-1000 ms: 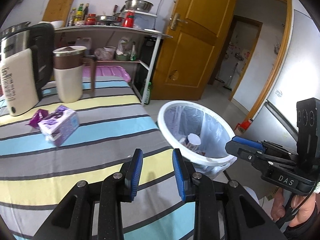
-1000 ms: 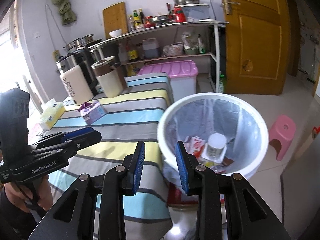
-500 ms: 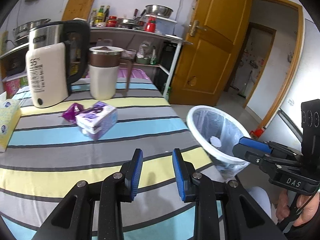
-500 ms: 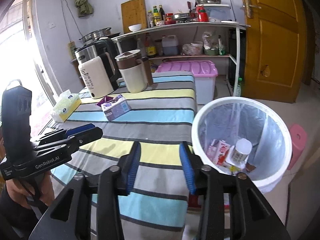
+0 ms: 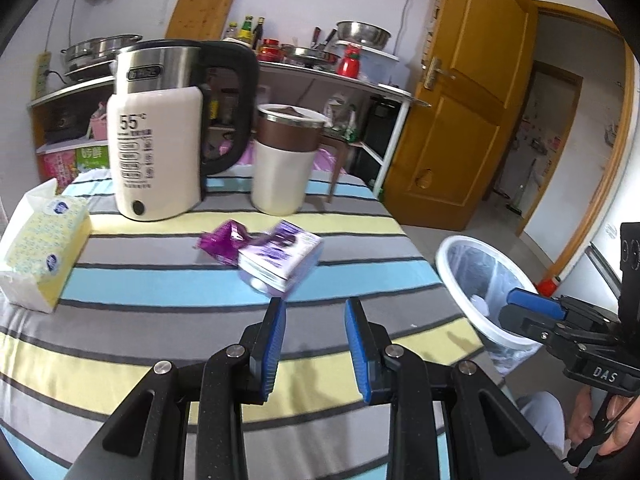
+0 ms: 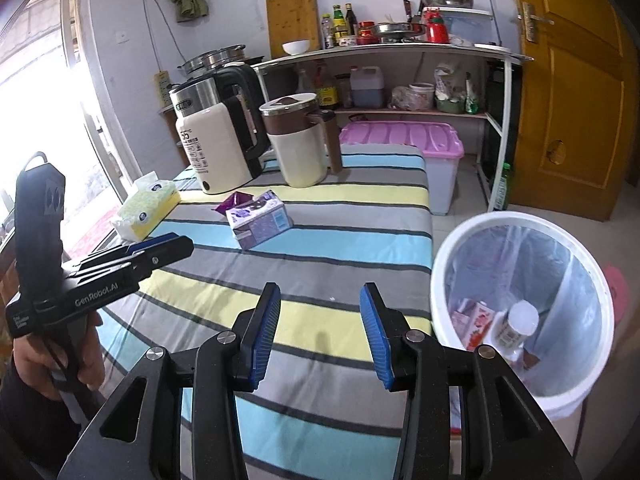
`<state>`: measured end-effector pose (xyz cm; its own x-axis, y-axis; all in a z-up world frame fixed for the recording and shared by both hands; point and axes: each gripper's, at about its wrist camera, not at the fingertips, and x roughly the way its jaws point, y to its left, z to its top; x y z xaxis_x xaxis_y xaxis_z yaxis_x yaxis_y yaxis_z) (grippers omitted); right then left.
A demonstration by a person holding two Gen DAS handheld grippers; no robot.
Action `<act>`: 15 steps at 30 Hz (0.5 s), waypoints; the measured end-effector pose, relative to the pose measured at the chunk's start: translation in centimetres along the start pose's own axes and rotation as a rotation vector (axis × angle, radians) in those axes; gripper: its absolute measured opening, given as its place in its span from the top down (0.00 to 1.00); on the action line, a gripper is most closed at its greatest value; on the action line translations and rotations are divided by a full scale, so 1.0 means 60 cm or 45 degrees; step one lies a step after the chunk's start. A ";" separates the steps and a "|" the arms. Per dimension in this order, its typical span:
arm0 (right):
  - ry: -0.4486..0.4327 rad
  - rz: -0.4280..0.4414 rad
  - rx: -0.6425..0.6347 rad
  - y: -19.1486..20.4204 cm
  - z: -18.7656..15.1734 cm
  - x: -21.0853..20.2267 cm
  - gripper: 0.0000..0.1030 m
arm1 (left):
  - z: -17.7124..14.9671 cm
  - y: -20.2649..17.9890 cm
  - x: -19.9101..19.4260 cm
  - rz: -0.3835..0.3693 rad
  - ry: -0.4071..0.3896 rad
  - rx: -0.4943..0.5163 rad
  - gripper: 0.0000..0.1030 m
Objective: Collect trash
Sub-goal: 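Move both open tools back toward the purple carton and packet on the table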
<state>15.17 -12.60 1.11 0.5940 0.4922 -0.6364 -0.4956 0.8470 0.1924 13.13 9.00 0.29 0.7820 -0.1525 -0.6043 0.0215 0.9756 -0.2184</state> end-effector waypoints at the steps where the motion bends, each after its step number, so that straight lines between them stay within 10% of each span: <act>1: 0.002 0.004 -0.003 0.002 0.003 0.004 0.57 | 0.003 0.007 0.002 0.012 -0.002 -0.003 0.70; 15: 0.044 0.052 -0.028 0.027 0.027 0.061 0.54 | 0.049 0.080 0.070 0.011 0.041 -0.041 0.61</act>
<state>17.57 -9.10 0.33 0.5509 0.5186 -0.6539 -0.5330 0.8215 0.2025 18.36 13.53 -1.04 0.7617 -0.1498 -0.6304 -0.0056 0.9713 -0.2376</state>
